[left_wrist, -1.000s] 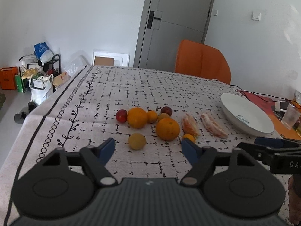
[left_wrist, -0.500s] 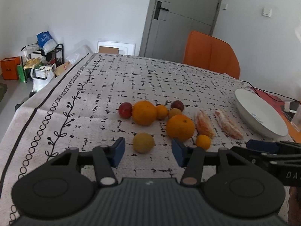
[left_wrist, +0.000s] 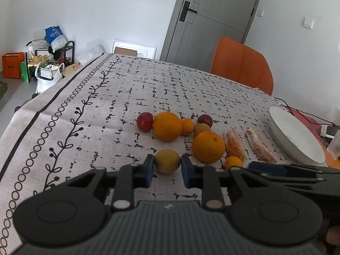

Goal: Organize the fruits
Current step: 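Grasp the small orange with the right tool while the left tool grasps the yellow fruit, then release the small orange on the white plate with the right tool while the left drops the yellow fruit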

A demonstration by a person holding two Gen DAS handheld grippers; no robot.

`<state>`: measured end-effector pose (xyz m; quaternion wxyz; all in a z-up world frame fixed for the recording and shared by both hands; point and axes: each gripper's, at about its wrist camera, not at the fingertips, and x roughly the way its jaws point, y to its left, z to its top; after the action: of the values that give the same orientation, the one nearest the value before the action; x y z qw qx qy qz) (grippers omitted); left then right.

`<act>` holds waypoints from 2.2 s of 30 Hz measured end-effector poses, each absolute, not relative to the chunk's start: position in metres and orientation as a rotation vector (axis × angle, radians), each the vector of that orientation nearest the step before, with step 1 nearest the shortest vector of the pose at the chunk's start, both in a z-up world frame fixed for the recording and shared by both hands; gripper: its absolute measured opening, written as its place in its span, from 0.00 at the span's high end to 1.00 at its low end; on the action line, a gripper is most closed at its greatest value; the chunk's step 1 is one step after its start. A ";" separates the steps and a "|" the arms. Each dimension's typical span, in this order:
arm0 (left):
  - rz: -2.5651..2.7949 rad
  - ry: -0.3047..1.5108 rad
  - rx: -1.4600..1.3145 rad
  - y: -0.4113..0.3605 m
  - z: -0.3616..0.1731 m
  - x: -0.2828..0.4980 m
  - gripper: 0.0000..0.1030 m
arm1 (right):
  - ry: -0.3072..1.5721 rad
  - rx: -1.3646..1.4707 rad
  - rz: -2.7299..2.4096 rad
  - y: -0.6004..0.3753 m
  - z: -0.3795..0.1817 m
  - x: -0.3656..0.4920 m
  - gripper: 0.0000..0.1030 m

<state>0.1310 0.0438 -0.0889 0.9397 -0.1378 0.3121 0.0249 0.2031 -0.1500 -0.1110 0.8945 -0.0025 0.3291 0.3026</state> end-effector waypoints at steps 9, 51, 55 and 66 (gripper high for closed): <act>0.041 0.607 -0.268 0.040 -0.080 0.126 0.75 | 0.664 -0.010 0.650 -0.143 -0.111 0.202 0.79; -0.231 0.479 -0.132 -0.090 -0.018 0.137 0.75 | 0.436 0.129 0.315 -0.300 -0.054 0.162 0.79; -0.248 0.477 -0.118 -0.102 -0.017 0.144 0.75 | 0.429 0.126 0.296 -0.308 -0.056 0.163 0.79; -0.281 0.493 -0.081 -0.129 -0.024 0.164 0.75 | 0.427 0.141 0.237 -0.340 -0.068 0.177 0.79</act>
<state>0.1642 -0.1294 -0.0242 0.9592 -0.0402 0.2430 -0.1385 0.1768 -0.3397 -0.0678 0.9679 0.0696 0.2112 0.1171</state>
